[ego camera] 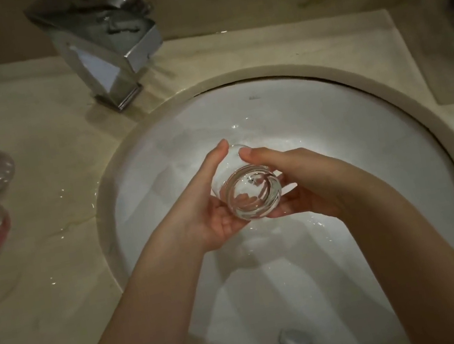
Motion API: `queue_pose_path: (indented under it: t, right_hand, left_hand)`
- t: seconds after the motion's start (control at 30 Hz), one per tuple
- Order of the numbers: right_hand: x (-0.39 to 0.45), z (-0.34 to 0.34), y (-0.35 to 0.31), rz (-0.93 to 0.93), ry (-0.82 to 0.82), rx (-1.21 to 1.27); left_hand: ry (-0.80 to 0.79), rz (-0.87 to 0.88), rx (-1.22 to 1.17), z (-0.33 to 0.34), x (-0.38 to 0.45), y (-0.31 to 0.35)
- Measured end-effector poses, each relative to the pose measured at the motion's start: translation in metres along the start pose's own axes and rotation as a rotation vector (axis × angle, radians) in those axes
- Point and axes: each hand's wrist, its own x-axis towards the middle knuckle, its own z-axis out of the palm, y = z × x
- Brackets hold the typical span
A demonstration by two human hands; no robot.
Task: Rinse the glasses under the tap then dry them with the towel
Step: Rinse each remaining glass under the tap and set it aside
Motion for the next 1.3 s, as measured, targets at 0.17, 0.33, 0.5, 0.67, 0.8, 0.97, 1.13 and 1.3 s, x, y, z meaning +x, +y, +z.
queue_pose_path:
  t: [0.17,0.33,0.5,0.67,0.8,0.97,1.13,1.3]
  right_hand:
    - [-0.023,-0.012,0.010,-0.101,-0.009,0.059]
    - [-0.078,-0.033,0.015,-0.311,0.085,0.036]
    - [-0.134,-0.073,0.020,-0.419,0.141,-0.099]
    - [-0.179,-0.120,0.018,-0.460,0.310,-0.321]
    - [-0.198,-0.157,0.016,-0.481,0.411,-0.597]
    - [-0.205,-0.196,0.013,-0.434,0.463,-0.938]
    - [-0.193,-0.229,0.021,-0.318,0.531,-1.103]
    - [-0.182,-0.253,0.026,-0.299,0.583,-1.161]
  left_hand:
    - [0.029,0.087,0.106,0.008,-0.008,-0.002]
    - [-0.098,0.412,0.386,0.037,-0.051,-0.004]
    - [-0.092,0.692,0.801,0.084,-0.073,-0.014]
    - [-0.122,0.851,1.027,0.152,-0.080,-0.029]
    - [-0.171,0.959,1.153,0.199,-0.076,-0.036]
    - [-0.201,0.990,1.275,0.237,-0.059,-0.041]
    - [-0.181,1.049,1.446,0.278,-0.035,-0.046]
    - [-0.095,1.064,1.624,0.307,-0.006,-0.045]
